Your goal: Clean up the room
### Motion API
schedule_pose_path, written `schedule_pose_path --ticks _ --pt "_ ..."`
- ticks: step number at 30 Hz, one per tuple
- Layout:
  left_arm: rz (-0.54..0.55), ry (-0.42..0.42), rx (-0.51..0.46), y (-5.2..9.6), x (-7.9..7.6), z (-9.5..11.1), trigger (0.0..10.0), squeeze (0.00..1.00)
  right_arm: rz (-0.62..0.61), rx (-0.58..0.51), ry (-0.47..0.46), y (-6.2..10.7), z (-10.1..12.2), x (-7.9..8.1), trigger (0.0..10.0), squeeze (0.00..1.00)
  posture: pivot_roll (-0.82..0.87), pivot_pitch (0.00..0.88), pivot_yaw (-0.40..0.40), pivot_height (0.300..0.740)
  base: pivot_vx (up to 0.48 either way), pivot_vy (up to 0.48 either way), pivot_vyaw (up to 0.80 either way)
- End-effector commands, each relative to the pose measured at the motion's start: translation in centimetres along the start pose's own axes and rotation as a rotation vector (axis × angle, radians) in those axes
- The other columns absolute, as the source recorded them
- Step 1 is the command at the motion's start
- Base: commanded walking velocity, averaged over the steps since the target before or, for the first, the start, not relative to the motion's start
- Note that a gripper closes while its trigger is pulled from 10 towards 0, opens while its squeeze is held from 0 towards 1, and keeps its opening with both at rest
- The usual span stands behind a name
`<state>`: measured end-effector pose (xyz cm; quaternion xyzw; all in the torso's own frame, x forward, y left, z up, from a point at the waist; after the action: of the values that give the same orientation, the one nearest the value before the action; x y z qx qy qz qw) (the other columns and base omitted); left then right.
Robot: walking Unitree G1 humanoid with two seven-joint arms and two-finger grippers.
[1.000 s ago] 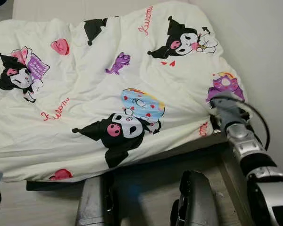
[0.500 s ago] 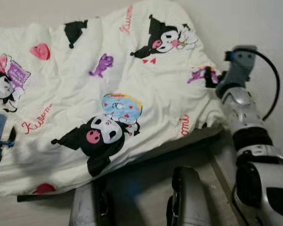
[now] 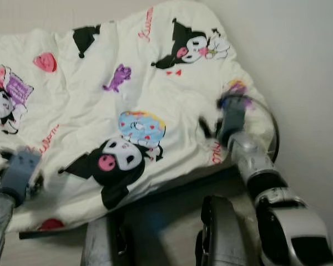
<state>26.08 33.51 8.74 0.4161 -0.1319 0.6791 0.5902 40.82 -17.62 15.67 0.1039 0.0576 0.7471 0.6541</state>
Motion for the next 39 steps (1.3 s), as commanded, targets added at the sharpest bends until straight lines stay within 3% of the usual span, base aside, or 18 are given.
schedule_pose_path --ticks 1,2,4,6,8,10,12,13,15,17,18,22,26,31,33,34,36,39 --pt "-0.140 -0.046 0.108 1.3 -2.5 -2.9 10.0 0.00 -0.028 0.201 0.020 0.7 -4.6 -0.8 10.0 0.00 0.08 0.477 0.035 0.573 0.000 0.000 0.00" --pt "-0.235 -0.066 0.182 2.5 -3.8 -4.7 10.0 0.00 -0.049 0.278 0.041 1.2 -6.2 -1.3 10.0 0.00 0.08 0.475 0.036 0.573 0.000 0.000 0.00" --pt "-0.288 -0.088 0.218 3.4 -4.6 -5.9 10.0 0.00 -0.066 0.321 0.056 1.6 -7.2 -1.8 10.0 0.00 0.08 0.475 0.036 0.573 0.000 0.000 0.00" --pt "-0.287 -0.107 0.240 3.9 -4.5 -6.6 10.0 0.00 -0.087 0.317 0.053 1.8 -7.3 -2.3 10.0 0.00 0.08 0.475 0.036 0.573 0.000 0.000 0.00" --pt "-0.151 -0.100 0.199 3.4 -2.6 -6.1 10.0 0.00 -0.094 0.171 0.027 1.3 -4.8 -2.5 10.0 0.00 0.08 0.475 0.036 0.573 0.000 0.000 0.00" --pt "0.022 0.003 0.028 2.2 0.0 -2.4 10.0 0.00 -0.059 -0.101 -0.128 0.7 0.4 -2.0 10.0 0.00 0.08 0.470 0.033 0.573 0.000 0.000 0.00" --pt "0.103 0.070 -0.089 1.9 1.4 0.1 10.0 0.00 -0.033 -0.255 -0.248 0.8 3.4 -1.8 10.0 0.00 0.08 0.468 0.032 0.573 0.000 0.000 0.00" --pt "0.103 0.070 -0.089 1.9 1.4 0.1 10.0 0.00 -0.033 -0.255 -0.248 0.8 3.4 -1.8 10.0 0.00 0.08 0.468 0.032 0.573 0.000 0.000 0.00" --pt "0.138 0.154 -0.170 1.9 2.2 2.2 10.0 0.00 0.005 -0.373 -0.377 1.1 5.9 -1.7 10.0 0.00 0.08 0.464 0.032 0.573 0.000 0.000 0.00" --pt "0.121 0.308 -0.331 2.6 2.7 6.2 10.0 0.00 0.084 -0.483 -0.491 1.8 8.8 -1.1 10.0 0.00 0.07 0.457 0.034 0.573 0.000 0.000 0.00" --pt "0.121 0.308 -0.331 2.6 2.7 6.2 10.0 0.00 0.084 -0.483 -0.491 1.8 8.8 -1.1 10.0 0.00 0.07 0.457 0.034 0.573 0.000 0.000 0.00" --pt "0.016 0.411 -0.524 4.5 2.2 10.5 10.0 0.00 0.243 -0.527 -0.565 2.9 10.7 0.4 10.0 0.00 0.06 0.444 0.033 0.573 0.000 0.000 0.00" --pt "-0.100 0.415 -0.635 6.7 0.7 12.8 10.0 0.00 0.373 -0.513 -0.526 4.3 10.3 2.6 10.0 0.00 0.06 0.428 0.031 0.573 0.000 0.000 0.00" --pt "-0.044 0.358 -0.561 6.1 0.5 11.4 10.0 0.00 0.334 -0.504 -0.492 4.7 8.3 2.9 10.0 0.00 0.05 0.411 0.023 0.573 0.000 0.000 0.00" --pt "0.000 0.281 -0.381 4.3 -0.1 7.6 10.0 0.00 0.279 -0.462 -0.447 4.6 6.2 2.7 10.0 0.00 0.04 0.411 0.018 0.573 0.000 0.000 0.00" --pt "0.000 0.281 -0.381 4.3 -0.1 7.6 10.0 0.00 0.279 -0.462 -0.447 4.6 6.2 2.7 10.0 0.00 0.04 0.411 0.018 0.573 0.000 0.000 0.00" --pt "0.043 0.198 -0.219 3.5 -0.6 3.9 10.0 0.00 0.206 -0.421 -0.421 4.9 4.0 2.1 10.0 0.00 0.01 0.399 0.013 0.573 0.000 0.000 0.00" --pt "0.079 0.269 -0.253 3.6 -0.2 4.6 10.0 0.00 0.169 -0.423 -0.422 5.0 3.4 1.8 10.0 0.00 0.01 0.393 0.011 0.573 0.000 0.000 0.00"
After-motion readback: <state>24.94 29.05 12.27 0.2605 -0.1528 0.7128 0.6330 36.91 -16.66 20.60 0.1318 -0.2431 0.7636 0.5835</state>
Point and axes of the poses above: a point about 5 cm out from each wrist's last joint towards the gripper, its own y axis pointing back from the gripper into the wrist, its own z axis along the axis of the wrist's last joint, x = y × z, the point moved 1 cm from there along -y, pointing out of the wrist towards the gripper, and after that the axes turned 12 degrees about -y, right-handed, at the moved point
